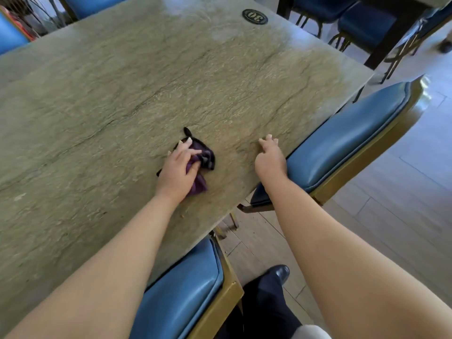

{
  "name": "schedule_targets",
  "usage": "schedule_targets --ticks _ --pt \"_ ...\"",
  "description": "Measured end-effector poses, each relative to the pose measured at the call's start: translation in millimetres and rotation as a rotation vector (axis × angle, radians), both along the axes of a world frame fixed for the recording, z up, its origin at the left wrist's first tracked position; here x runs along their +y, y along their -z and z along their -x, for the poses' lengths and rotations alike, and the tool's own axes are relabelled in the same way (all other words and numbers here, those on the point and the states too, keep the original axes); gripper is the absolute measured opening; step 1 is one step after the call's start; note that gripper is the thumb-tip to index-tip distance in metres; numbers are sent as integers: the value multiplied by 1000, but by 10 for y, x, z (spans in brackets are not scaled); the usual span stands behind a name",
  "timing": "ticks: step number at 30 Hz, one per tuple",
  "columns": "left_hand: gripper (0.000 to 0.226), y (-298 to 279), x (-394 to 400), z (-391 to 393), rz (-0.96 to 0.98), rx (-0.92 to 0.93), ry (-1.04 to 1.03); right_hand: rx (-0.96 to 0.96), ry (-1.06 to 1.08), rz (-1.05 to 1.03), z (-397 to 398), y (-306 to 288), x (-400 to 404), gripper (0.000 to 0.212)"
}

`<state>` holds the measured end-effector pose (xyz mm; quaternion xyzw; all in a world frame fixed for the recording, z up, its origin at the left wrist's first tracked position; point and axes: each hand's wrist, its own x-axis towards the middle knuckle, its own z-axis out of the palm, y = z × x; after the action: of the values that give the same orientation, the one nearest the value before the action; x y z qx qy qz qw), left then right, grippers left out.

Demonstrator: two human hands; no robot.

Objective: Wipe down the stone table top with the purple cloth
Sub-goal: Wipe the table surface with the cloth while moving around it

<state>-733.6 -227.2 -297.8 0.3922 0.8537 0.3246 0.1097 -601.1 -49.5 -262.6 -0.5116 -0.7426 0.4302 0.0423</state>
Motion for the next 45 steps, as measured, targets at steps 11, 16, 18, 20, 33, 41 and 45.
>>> schedule_targets --ticks 11,16,18,20,33,41,45 --pt "29 -67 459 -747 -2 -1 346 260 184 157 -51 -27 -20 49" --pt "28 -108 212 -362 -45 -129 348 177 152 154 -85 -126 9 46" --pt "25 -97 302 -91 -72 -92 142 200 152 138 -95 -101 -10 48" --pt "25 -82 502 25 -85 -82 30 227 162 151 -93 -56 -15 48" --pt "43 -203 365 -552 151 52 487 156 12 -40 -82 -34 -68 45" --pt "56 -216 -719 -243 549 10 -189 -214 -363 -478 -301 164 -899 80" --pt "60 -206 -970 -198 739 -146 -263 -302 -406 -431 -64 207 -854 94"
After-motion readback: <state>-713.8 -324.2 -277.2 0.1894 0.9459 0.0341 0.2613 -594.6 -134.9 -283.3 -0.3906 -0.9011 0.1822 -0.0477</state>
